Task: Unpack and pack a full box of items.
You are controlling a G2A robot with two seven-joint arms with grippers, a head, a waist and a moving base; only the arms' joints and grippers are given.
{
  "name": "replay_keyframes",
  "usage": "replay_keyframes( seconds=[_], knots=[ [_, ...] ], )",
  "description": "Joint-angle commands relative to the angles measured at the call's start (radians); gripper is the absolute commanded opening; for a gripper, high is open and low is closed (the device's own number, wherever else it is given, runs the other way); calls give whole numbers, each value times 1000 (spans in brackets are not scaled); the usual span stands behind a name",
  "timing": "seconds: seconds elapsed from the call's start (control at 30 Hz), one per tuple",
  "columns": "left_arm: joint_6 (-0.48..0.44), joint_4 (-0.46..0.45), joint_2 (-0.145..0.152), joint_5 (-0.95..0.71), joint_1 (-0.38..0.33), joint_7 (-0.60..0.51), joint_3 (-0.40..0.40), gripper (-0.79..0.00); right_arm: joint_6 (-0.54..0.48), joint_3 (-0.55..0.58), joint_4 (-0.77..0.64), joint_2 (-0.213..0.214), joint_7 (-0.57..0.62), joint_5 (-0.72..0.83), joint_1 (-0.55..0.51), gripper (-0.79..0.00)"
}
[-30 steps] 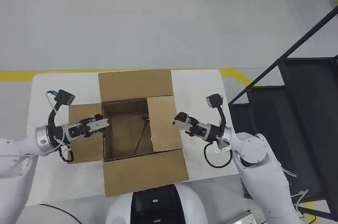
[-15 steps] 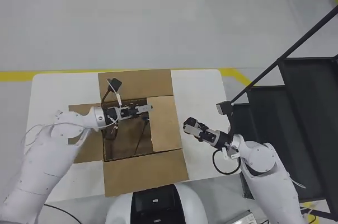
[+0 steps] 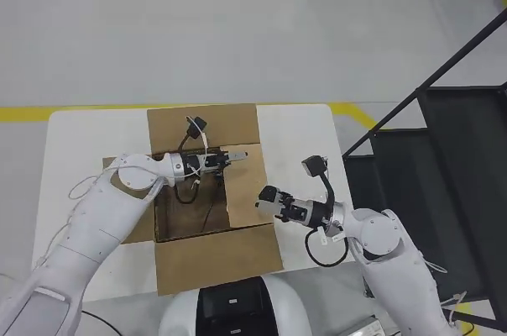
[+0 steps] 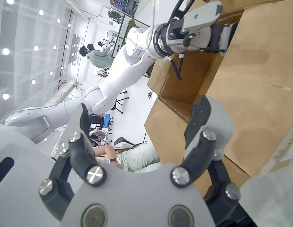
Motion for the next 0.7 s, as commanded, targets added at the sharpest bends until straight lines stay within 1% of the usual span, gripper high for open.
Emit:
replay_keyframes(
  seconds=[0.0, 0.1, 0.23, 0.3, 0.37, 0.47, 0.6, 0.67],
  knots=[
    [-36, -5, -3, -44, 3, -18, -12, 0, -3, -8, -13, 2, 16, -3, 0, 0],
    [-76, -44, 1, -118, 21, -65, -43, 0, -6, -10, -45, 7, 39, -4, -9, 0],
    [-38, -136, 6, -167, 33, -143, -64, 0, -18, 5, -103, 15, 61, 2, -37, 0],
    [-8, -180, 4, -156, 27, -168, -56, 0, -31, 10, -133, 19, 71, 4, -57, 0],
    [2, -207, -3, -136, 21, -168, -36, 0, -44, 16, -150, 22, 75, 4, -72, 0],
    [32, -209, -24, -168, 5, -150, 2, 0, -45, 23, -170, 26, 70, -9, -91, 0],
    [25, -173, -59, -192, -28, -125, 60, 0, -17, 31, -194, 31, 46, -26, -120, 0],
    [14, -142, -76, -193, -45, -120, 86, 0, 21, 47, -209, 34, 21, -51, -144, 0]
  ],
)
